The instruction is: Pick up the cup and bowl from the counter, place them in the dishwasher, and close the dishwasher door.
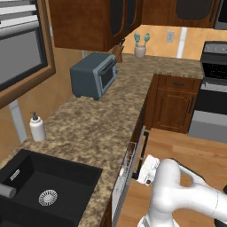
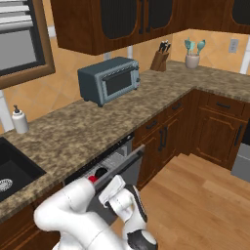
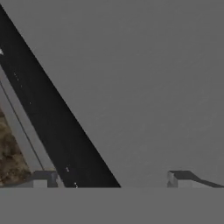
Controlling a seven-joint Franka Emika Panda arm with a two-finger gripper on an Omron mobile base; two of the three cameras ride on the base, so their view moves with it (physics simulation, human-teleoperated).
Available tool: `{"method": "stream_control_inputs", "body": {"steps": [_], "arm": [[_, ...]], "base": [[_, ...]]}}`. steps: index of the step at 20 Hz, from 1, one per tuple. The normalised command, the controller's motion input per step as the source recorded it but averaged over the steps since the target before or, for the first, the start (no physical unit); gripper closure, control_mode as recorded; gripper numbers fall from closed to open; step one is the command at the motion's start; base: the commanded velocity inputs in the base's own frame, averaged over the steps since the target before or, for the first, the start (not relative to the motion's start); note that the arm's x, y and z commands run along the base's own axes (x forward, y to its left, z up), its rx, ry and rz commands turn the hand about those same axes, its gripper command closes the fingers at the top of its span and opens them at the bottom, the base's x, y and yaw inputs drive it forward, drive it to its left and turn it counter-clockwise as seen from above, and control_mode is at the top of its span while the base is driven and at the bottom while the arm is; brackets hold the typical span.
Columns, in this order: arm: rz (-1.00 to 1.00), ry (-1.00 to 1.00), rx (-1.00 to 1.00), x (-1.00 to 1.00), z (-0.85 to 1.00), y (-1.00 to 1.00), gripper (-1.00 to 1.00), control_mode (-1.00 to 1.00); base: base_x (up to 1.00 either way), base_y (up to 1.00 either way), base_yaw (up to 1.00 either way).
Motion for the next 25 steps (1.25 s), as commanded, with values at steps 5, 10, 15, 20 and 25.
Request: {"method": "stream_control_inputs", "body": {"steps": [5, 10, 15, 20, 25], "arm": [[0.19, -0.11, 0.18, 0.58, -0.72, 0.93, -1.00, -1.00], [0.14, -0.26, 0.33, 0.69, -0.76, 1.00, -1.00, -1.00], [0.08, -0.23, 0.48, 0.51, -0.94, 0.95, -1.00, -1.00], [0.02, -0.28, 0.56, 0.39, -0.83, 0.83, -1.00, -1.00], [0.00, -0.27, 0.18, 0.69, -0.34, 0.84, -1.00, -1.00]], "base": [[0.00, 0.00, 0.00], [0.00, 0.00, 0.00], [0.00, 0.00, 0.00], [0.00, 0.00, 0.00], [0.00, 0.00, 0.00]]}}
